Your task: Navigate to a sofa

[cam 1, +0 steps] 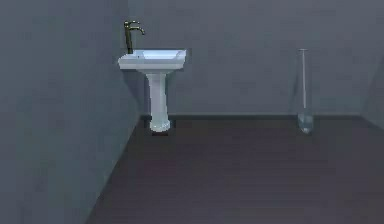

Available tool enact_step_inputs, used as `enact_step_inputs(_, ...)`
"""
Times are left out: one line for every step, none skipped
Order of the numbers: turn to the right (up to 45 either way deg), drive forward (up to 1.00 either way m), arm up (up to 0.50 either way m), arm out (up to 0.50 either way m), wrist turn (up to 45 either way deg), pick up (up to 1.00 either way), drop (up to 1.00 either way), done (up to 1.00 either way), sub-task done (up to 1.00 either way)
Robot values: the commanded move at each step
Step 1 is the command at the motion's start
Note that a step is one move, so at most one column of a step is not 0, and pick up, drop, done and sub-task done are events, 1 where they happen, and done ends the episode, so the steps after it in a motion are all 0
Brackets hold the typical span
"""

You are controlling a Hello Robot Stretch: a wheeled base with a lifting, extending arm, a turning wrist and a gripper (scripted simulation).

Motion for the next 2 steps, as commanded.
enact_step_inputs(45.0,0.00,0.00,0.00,0.0,0.00,0.00,0.00,0.00)
enact_step_inputs(45.0,0.00,0.00,0.00,0.0,0.00,0.00,0.00,0.00)
